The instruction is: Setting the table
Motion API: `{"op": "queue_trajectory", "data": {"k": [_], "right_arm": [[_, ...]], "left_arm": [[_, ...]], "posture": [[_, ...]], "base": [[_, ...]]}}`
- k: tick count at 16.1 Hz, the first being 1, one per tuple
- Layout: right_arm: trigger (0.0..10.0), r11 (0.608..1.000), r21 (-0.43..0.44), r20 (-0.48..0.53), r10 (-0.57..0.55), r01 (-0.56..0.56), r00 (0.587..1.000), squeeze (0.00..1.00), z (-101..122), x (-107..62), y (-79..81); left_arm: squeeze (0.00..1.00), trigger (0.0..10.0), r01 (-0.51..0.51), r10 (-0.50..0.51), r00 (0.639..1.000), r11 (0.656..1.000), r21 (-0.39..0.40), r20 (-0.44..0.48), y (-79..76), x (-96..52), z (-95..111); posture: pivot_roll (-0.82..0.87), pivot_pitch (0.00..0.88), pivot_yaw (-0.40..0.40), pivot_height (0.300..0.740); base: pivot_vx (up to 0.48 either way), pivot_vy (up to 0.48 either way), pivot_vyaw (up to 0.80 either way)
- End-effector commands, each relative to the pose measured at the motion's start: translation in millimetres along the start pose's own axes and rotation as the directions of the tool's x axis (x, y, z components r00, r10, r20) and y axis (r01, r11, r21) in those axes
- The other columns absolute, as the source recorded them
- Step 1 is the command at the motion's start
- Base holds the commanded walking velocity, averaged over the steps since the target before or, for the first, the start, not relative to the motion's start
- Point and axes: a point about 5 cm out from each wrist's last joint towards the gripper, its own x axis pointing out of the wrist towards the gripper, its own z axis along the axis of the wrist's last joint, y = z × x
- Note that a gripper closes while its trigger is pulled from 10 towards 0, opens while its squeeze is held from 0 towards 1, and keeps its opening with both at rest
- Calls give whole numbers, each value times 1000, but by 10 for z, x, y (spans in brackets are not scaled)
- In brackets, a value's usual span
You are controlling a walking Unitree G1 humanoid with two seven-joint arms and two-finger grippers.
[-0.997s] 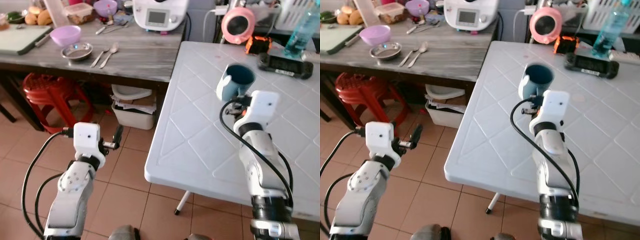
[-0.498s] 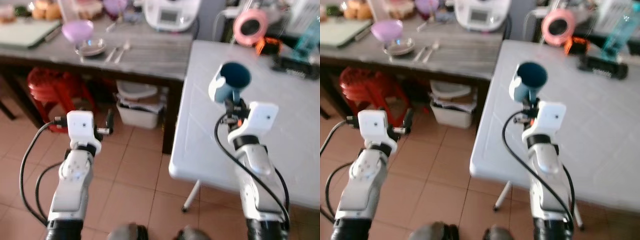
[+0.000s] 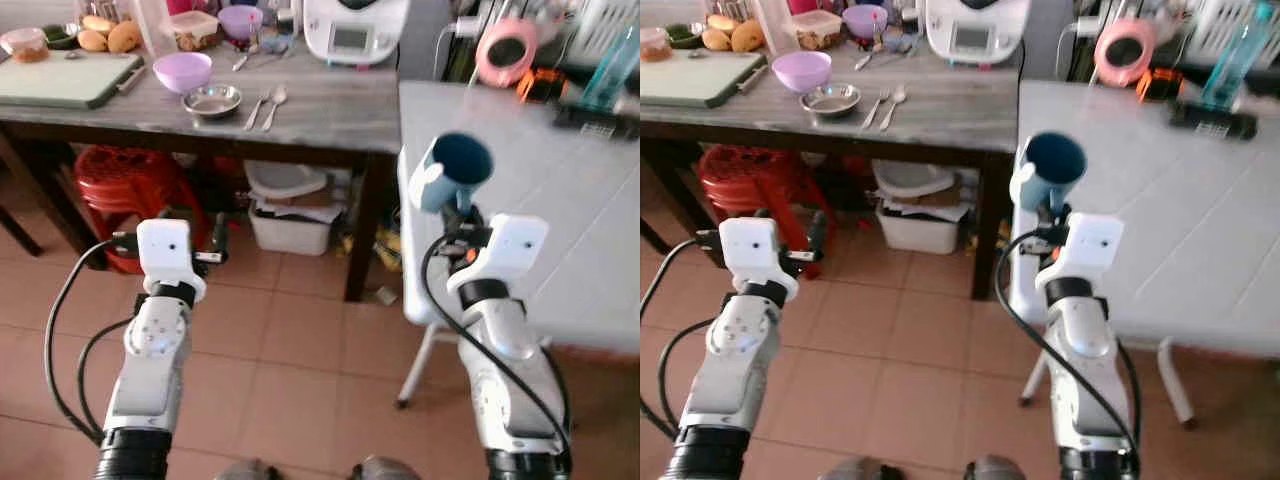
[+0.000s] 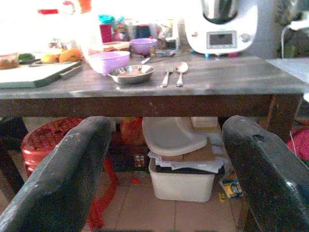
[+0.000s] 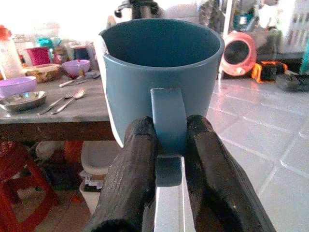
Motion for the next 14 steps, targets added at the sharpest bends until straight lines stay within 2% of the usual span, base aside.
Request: {"op": "queue_trajectory", "data": {"k": [1, 5, 7, 14], "right_arm": [[10000, 1000, -2, 28, -14, 14, 999, 0, 61, 3, -37], [10000, 1000, -9, 27, -17, 17, 999, 0, 56, -3, -33], [10000, 999, -29, 35, 19, -18, 999, 0, 65, -2, 14], [10000, 1000, -25, 33, 18, -17, 999, 0, 67, 66, 31]], "left_arm": [[0, 10000, 25, -25, 1000, 999, 22, 4, -30, 3, 9], [0, 10000, 35, -36, 999, 998, 46, 14, -53, 3, 5], [0, 10000, 47, -47, 999, 998, 45, 21, -63, 17, 13], [0, 10000, 31, -32, 999, 998, 62, 16, -31, 16, -4]], "posture": [[-51, 0, 17, 740], [-53, 0, 19, 740], [-56, 0, 20, 740], [-50, 0, 16, 740]], "base": [[289, 382, 0], [381, 288, 0], [446, 0, 0], [477, 0, 0]]}}
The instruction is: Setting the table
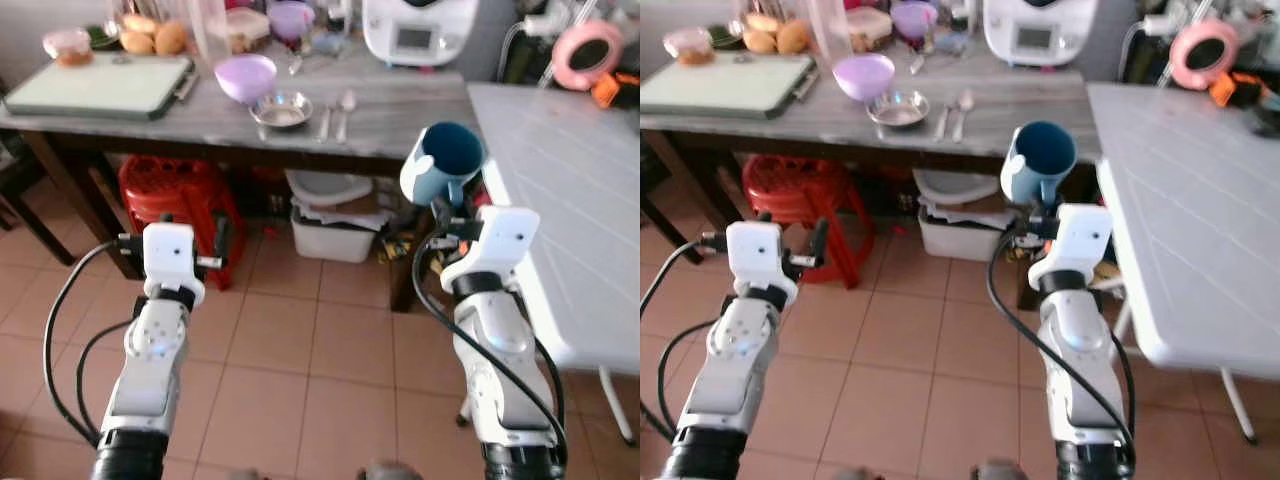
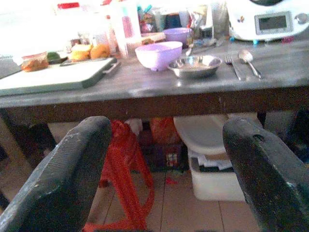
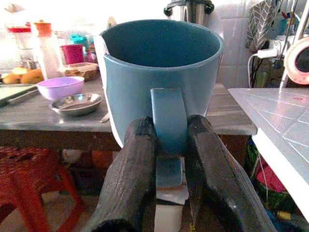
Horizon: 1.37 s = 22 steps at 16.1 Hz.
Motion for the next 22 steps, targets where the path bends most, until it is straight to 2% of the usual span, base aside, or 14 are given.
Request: {"op": "queue_trajectory", "data": {"k": [1, 22], "right_arm": [[10000, 1000, -15, 8, -25, 25, 1000, 0, 17, 9, -69], [10000, 999, -16, 3, -35, 35, 999, 0, -13, 27, -69]], "left_arm": [[0, 10000, 25, -24, 1000, 1000, -1, 20, -76, 21, 44], [0, 10000, 59, -59, 998, 998, -19, 24, -148, 5, 41]], "posture": [[-49, 0, 18, 740], [-46, 0, 20, 740]], "base": [[480, 0, 0], [475, 0, 0]]}}
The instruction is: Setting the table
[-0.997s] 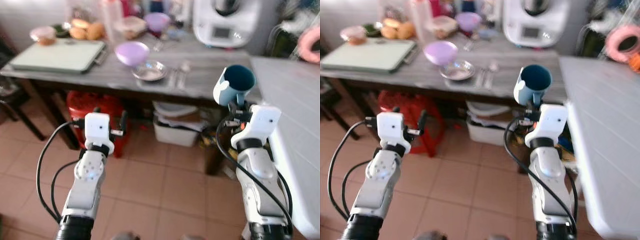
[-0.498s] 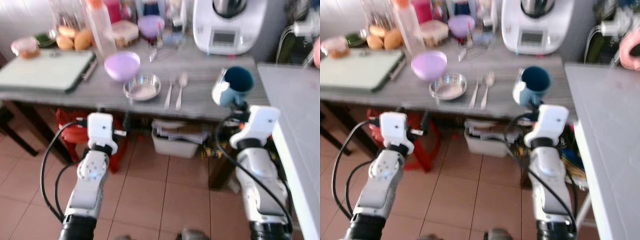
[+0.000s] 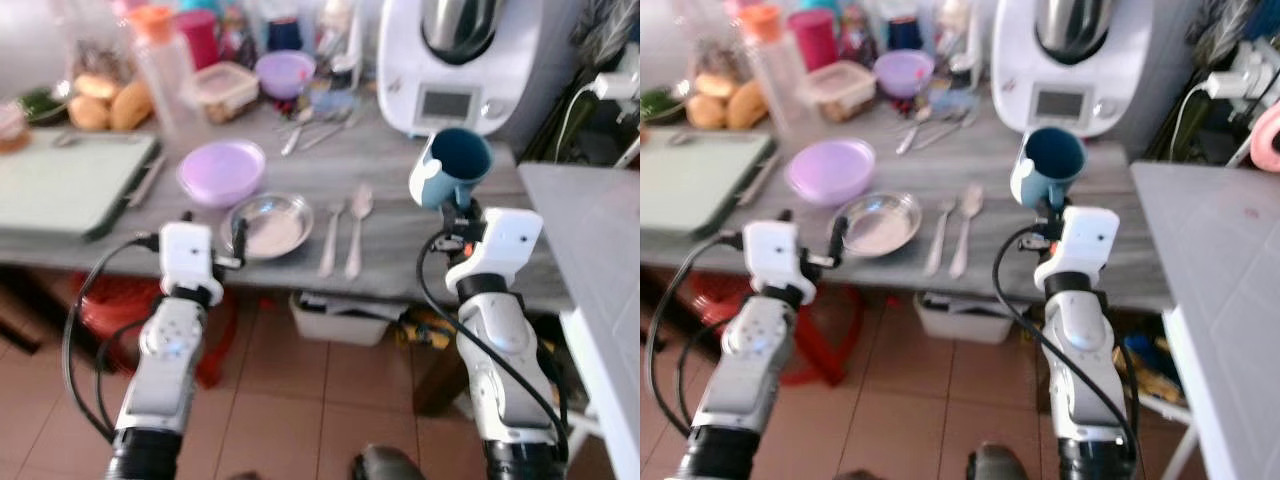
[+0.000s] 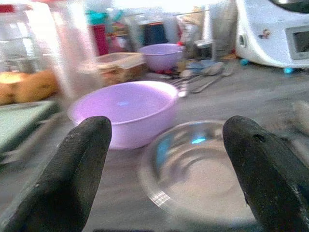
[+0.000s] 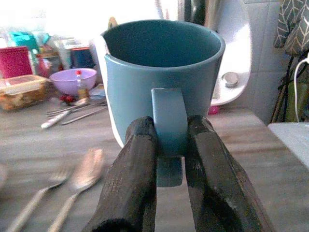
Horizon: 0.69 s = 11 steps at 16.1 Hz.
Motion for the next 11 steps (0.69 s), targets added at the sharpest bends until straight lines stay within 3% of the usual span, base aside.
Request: {"op": "queue_trajectory", "data": {"k": [1, 2, 7, 11], "right_arm": [[10000, 1000, -1, 25, -1, 1, 1000, 0, 46, 15, -8], [10000, 1000, 0, 25, -1, 1, 1000, 0, 45, 13, -8], [10000, 1000, -21, 49, 5, -4, 999, 0, 104, 85, -38], [10000, 999, -35, 48, 30, -29, 998, 0, 110, 156, -22]], "left_arm": [[0, 10000, -3, 3, 1000, 1000, 17, 17, 42, 8, 47], [0, 10000, -9, 9, 1000, 1000, 16, 19, 55, 4, 52], [0, 10000, -81, 80, 995, 997, 14, 60, 141, -23, 163], [0, 10000, -122, 121, 992, 991, 46, 19, 285, -174, 85]], "posture": [[-46, 0, 21, 740], [-46, 0, 22, 740], [-34, 0, 23, 740], [-16, 0, 20, 740]], "base": [[428, 0, 0], [390, 0, 0], [0, 0, 0], [0, 0, 800]]}}
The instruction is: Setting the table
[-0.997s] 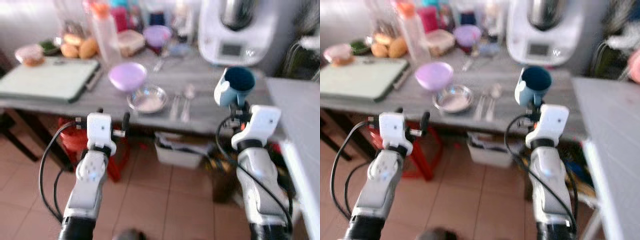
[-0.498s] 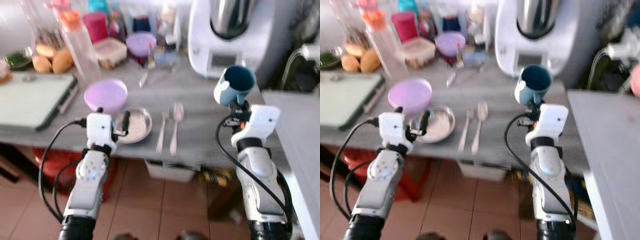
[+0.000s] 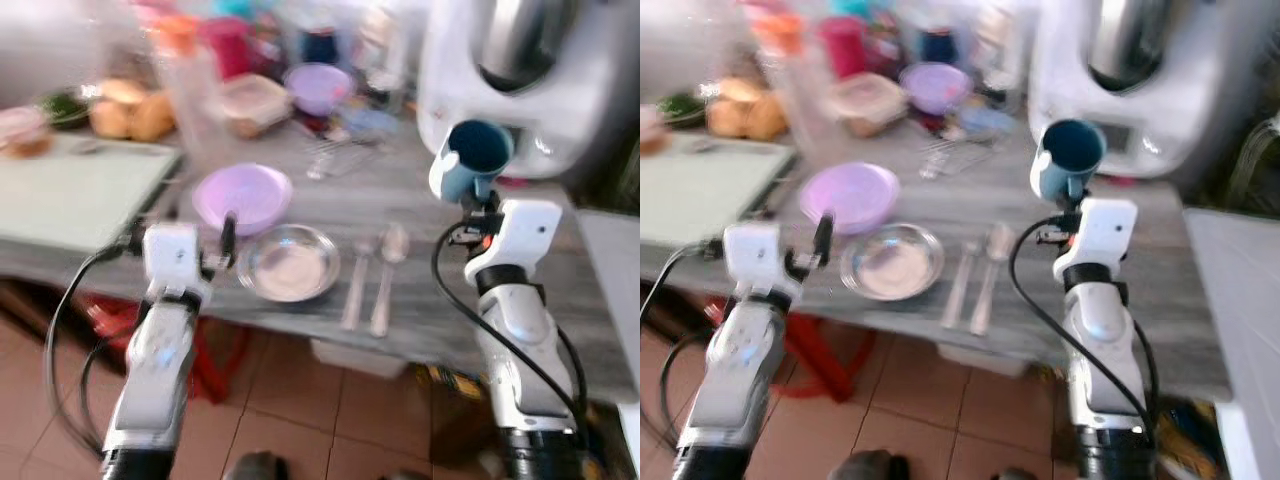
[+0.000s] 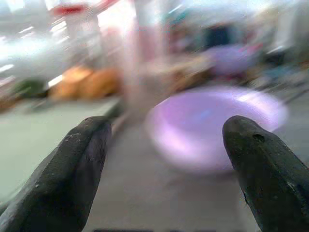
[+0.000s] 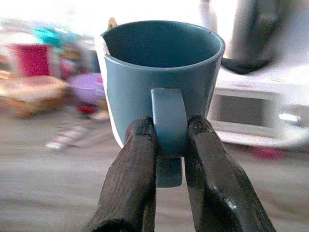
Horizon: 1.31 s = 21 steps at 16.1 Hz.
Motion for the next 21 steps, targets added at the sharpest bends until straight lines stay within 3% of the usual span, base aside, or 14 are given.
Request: {"op": "queue_trajectory", "data": {"k": [1, 5, 9, 12, 21], "right_arm": [[10000, 1000, 3, 16, 30, -30, 999, 0, 44, 56, 51], [10000, 997, -32, -53, 72, -74, 996, 0, -35, 208, 30], [10000, 995, -53, -176, 74, -85, 982, 0, -216, 261, -55], [10000, 983, -70, -229, 152, -172, 961, 0, -278, 300, -33], [10000, 953, -143, -154, 247, -268, 957, 0, -177, 461, -3]], "left_arm": [[0, 10000, -15, 15, 1000, 1000, 7, -2, 42, -10, 21], [0, 10000, 32, -29, 998, 999, 42, -64, 129, -212, -59], [0, 10000, 26, -25, 997, 1000, 16, -76, 132, -234, -31], [0, 10000, 32, -31, 996, 999, 13, -86, 116, -283, -35], [0, 10000, 24, -22, 995, 1000, 15, -96, 127, -320, -7]], "posture": [[-16, 0, 21, 740], [-8, 0, 22, 740], [6, 0, 1, 740], [7, 0, -2, 740], [24, 6, -9, 740]], "base": [[0, 0, 800], [0, 0, 0], [0, 0, 0], [0, 0, 0], [0, 0, 0]]}}
